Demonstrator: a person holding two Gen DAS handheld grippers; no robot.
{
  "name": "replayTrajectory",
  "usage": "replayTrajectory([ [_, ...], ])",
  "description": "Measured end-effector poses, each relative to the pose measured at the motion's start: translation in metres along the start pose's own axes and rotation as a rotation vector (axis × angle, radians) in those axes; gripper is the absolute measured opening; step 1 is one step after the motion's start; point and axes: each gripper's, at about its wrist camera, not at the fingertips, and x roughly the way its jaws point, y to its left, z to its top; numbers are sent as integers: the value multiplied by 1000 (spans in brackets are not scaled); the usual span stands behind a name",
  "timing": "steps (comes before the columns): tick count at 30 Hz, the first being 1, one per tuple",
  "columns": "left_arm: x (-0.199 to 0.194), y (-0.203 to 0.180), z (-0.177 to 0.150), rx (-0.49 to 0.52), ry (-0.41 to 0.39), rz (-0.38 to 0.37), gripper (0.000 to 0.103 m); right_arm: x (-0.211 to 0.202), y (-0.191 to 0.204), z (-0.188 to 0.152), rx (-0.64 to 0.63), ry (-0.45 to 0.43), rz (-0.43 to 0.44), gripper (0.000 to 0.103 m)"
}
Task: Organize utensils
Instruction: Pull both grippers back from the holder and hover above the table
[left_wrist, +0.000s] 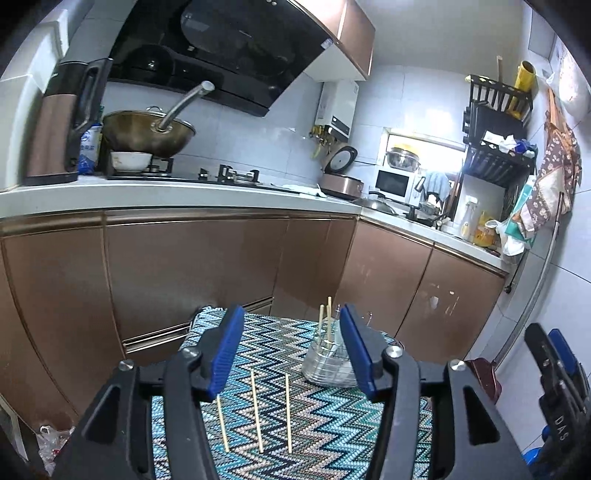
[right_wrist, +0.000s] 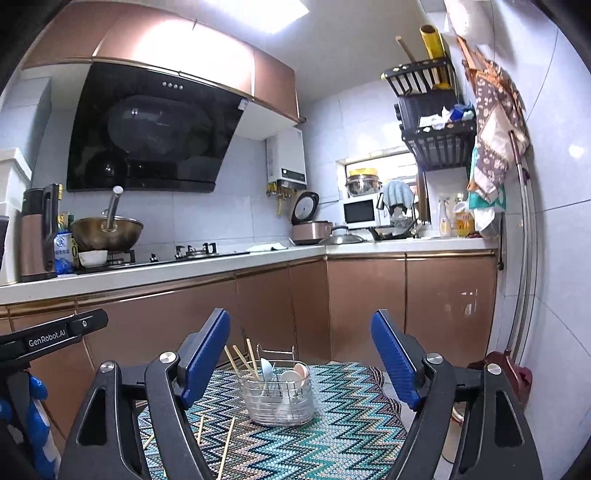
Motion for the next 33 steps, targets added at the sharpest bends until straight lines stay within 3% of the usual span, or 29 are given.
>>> replayTrajectory([
  [14, -50, 37, 0, -50, -43, 62, 53, -38, 21, 10, 1, -61, 47, 80],
  [27, -91, 35, 0, -11, -119, 119, 53, -65, 29, 19, -3, -105, 76, 82],
  [33, -110, 31, 2, 14, -176, 144, 62, -72, 32, 23, -8, -122, 86, 83],
])
